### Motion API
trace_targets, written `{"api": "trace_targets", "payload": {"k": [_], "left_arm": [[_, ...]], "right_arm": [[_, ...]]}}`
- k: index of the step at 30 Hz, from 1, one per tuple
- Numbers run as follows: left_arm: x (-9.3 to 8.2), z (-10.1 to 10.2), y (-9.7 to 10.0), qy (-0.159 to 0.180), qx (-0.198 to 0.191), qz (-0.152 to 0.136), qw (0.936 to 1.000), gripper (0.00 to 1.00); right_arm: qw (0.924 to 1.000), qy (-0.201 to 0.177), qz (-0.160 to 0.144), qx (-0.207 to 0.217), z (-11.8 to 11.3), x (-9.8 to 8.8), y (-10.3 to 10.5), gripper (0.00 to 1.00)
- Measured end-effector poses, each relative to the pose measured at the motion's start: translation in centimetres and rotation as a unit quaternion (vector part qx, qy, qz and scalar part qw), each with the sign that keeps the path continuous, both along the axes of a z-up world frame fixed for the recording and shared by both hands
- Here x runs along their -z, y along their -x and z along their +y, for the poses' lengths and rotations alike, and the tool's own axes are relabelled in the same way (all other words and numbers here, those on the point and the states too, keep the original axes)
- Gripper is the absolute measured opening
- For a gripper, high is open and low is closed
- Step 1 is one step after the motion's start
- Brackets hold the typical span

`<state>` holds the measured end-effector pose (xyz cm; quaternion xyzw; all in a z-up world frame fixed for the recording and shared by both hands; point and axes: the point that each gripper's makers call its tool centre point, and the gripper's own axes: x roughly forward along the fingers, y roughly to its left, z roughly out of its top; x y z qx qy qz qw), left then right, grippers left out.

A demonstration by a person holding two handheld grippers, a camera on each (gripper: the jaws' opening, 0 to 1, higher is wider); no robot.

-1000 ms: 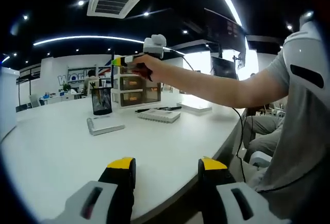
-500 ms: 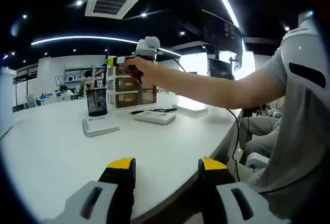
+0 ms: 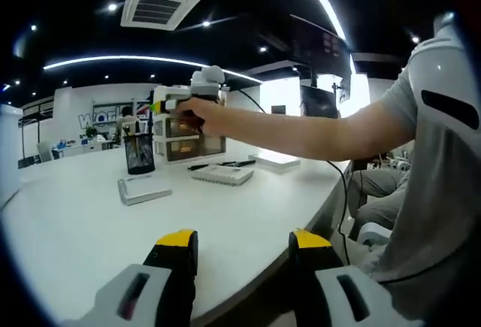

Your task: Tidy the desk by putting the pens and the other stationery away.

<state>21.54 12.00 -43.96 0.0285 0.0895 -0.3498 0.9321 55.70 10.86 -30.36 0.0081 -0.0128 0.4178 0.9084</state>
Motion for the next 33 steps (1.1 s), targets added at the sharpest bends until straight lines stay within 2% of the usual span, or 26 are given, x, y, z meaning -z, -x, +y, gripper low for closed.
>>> {"api": "trace_targets", "payload": {"k": [7,13,15,17,19,21,23,25,29,33], "left_arm": [[-0.1,-0.3,0.2,0.001,0.005,-0.002,1.0,0.49],[0.0,-0.6,0.1,-0.001,0.009,0.0,1.0,0.49],[0.1,-0.6,0.1,-0.003,0.007,0.002,1.0,0.49],[0.1,-0.7,0.1,-0.003,0.007,0.003,1.0,0.49],[0.1,-0.7,0.0,-0.004,0.008,0.002,1.0,0.49],[0.1,-0.8,0.0,-0.006,0.008,0.003,0.9999,0.49],[0.2,-0.9,0.0,-0.006,0.009,0.005,0.9999,0.49],[0.3,-1.0,0.0,-0.007,0.01,0.007,0.9999,0.49],[0.5,-1.4,0.0,-0.008,0.013,0.009,0.9998,0.49],[0.5,-2.0,0.0,-0.008,0.02,0.01,0.9997,0.49]], "right_arm": [[0.9998,0.017,0.013,-0.001,-0.1,1.0,-0.1,0.03],[0.9994,0.011,0.034,-0.006,-0.2,2.0,-0.2,0.03],[0.9993,0.011,0.034,-0.005,-0.2,2.3,-0.2,0.04],[0.9994,-0.024,0.013,-0.02,0.0,1.4,-0.2,0.04],[0.9996,-0.022,0.011,-0.014,-0.3,1.9,-0.1,0.04],[0.9997,-0.017,0.011,-0.016,-0.3,2.0,-0.4,0.11],[0.9996,-0.011,0.015,-0.021,-0.4,2.4,-0.6,0.25],[0.9995,-0.005,0.019,-0.026,-0.5,2.7,-0.7,0.33],[0.9984,-0.012,0.035,-0.043,-0.7,3.0,0.7,0.37],[0.9972,-0.008,0.038,-0.064,-1.6,2.9,2.3,0.37]]}}
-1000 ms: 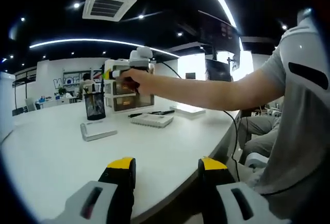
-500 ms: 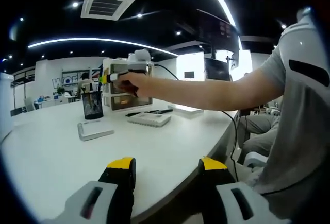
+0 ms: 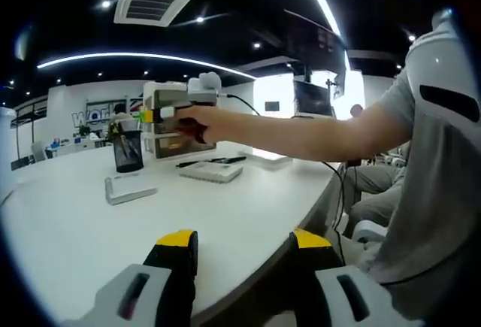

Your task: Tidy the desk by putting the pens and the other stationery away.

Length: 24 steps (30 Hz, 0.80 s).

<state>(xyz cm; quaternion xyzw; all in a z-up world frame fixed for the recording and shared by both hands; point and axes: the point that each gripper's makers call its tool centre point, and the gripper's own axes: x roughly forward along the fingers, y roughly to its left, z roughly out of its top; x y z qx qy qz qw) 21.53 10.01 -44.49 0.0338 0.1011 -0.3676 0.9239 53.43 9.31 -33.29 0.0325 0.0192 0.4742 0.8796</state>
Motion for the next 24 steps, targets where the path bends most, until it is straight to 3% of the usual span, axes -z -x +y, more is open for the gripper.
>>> {"api": "trace_targets", "payload": {"k": [4,8,10,12,14,18,22,24], "left_arm": [[0.4,-0.5,0.0,-0.002,0.005,0.005,1.0,0.49],[0.3,-1.2,0.3,-0.003,0.012,0.004,0.9999,0.49],[0.2,-1.4,0.4,-0.003,0.015,0.003,0.9999,0.49],[0.2,-1.5,0.4,-0.005,0.015,0.003,0.9999,0.49],[0.2,-1.5,0.4,-0.003,0.018,0.004,0.9998,0.49],[0.4,-1.6,0.4,-0.005,0.017,0.007,0.9998,0.49],[0.4,-1.5,0.4,-0.007,0.015,0.007,0.9998,0.49],[0.1,-1.4,0.4,-0.008,0.011,0.004,0.9999,0.49]], "right_arm": [[0.9999,-0.003,0.0,-0.017,-1.1,-0.6,1.7,0.36],[0.9992,-0.007,0.003,-0.04,-2.6,-1.3,4.8,0.38],[0.9971,0.007,0.017,-0.074,-2.7,-0.8,7.1,0.41],[0.9964,0.02,0.023,-0.079,-3.2,-0.4,7.7,0.44],[0.9957,0.04,0.011,-0.083,-4.1,0.1,9.4,0.44],[0.9959,0.049,-0.006,-0.076,-5.9,0.7,11.2,0.31],[0.998,0.024,-0.003,-0.058,-8.2,0.9,12.6,0.36],[0.9982,-0.007,0.016,-0.058,-9.2,0.8,13.6,0.36]]}}
